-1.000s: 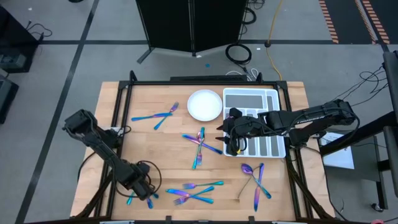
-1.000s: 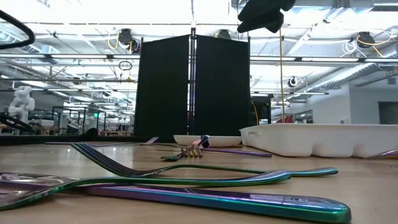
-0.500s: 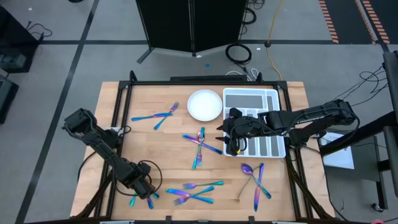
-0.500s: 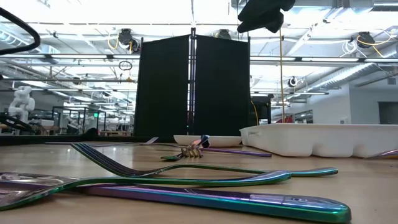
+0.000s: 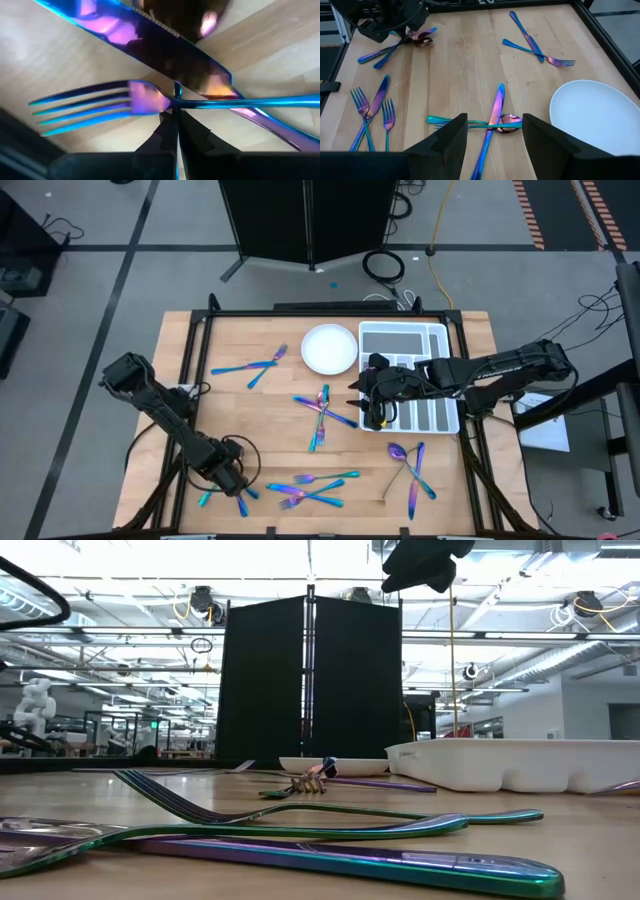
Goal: Sort silverware
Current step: Put the purple spoon into the white silverware tray
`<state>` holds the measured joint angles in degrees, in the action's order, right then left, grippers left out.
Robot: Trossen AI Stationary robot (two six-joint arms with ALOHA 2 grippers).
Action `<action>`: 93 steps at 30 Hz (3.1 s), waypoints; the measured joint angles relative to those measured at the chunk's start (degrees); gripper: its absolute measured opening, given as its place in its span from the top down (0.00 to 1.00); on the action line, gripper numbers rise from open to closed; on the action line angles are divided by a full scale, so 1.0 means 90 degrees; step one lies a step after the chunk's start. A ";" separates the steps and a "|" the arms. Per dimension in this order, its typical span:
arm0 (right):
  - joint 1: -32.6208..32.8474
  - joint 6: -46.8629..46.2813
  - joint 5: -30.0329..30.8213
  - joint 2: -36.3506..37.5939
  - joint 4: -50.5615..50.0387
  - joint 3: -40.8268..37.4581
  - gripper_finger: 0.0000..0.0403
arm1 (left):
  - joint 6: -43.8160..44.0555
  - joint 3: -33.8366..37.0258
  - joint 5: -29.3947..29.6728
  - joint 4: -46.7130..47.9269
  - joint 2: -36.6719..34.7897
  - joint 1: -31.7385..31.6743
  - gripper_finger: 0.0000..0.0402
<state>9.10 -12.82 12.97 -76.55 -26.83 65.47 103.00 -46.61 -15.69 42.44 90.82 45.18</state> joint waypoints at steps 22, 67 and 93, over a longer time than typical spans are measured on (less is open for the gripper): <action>0.0008 -0.0012 -0.0504 -0.0001 -0.0008 0.0002 0.55 | -0.1379 -0.0024 -0.1861 0.0991 -0.0956 -0.0868 0.99; 0.0342 -0.1835 -0.0459 0.0004 -0.0763 0.0005 0.55 | -0.6703 -0.0300 0.1881 -0.1144 -0.1250 -0.1028 0.70; 0.0479 -0.1685 -0.0444 0.0004 -0.0770 0.0005 0.55 | -0.5612 -0.0299 0.3025 -0.1101 0.0052 -0.0098 0.64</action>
<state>13.41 -27.99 8.97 -76.51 -33.76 65.52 52.49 -49.30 11.53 32.53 91.29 44.29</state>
